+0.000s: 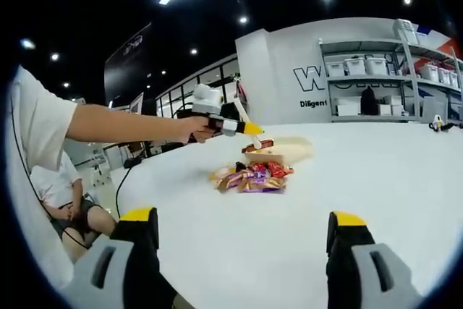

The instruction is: Place the target food into the container with the food tongs after gripping and lifting it, then release it inside without dropping or visibly crushing the food.

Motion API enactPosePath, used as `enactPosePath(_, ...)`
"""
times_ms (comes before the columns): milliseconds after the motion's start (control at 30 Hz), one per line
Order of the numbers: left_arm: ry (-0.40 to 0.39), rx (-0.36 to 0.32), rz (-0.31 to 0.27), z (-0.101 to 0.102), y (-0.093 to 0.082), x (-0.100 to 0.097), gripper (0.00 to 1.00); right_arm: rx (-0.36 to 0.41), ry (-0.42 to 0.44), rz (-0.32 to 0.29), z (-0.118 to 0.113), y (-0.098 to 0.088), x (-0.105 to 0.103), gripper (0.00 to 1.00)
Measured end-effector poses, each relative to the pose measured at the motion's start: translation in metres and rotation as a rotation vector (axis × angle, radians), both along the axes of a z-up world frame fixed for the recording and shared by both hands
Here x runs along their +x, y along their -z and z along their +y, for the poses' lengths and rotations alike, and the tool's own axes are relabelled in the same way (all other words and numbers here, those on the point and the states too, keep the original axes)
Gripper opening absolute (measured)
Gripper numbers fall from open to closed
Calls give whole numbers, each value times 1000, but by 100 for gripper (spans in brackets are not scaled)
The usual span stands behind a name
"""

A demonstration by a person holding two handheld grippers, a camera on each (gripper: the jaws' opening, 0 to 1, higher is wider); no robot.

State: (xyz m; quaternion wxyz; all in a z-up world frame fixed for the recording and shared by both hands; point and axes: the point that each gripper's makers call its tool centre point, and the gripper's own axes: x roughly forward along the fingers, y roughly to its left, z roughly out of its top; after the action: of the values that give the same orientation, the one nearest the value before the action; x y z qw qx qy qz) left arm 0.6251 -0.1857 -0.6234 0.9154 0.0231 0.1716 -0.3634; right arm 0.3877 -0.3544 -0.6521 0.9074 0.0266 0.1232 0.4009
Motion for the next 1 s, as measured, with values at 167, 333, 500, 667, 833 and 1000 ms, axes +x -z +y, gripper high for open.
enactPosePath(167,4,62,-10,-2,5,7,21,-7,3,2,-1,1,1,96)
enactPosePath(333,6,179,-26,-2,24,7,22,-13,1,6,0,3,2,96)
enactPosePath(500,33,212,-79,-6,29,4,24,-4,2,14,1,4,1,96)
enactPosePath(667,33,228,-151,-7,30,3,28,6,0,13,2,2,1,96)
enactPosePath(833,5,161,-115,-8,28,-1,29,5,-3,16,3,4,0,96)
enactPosePath(1000,-13,123,-127,-8,21,-3,29,10,-7,17,6,4,-1,96)
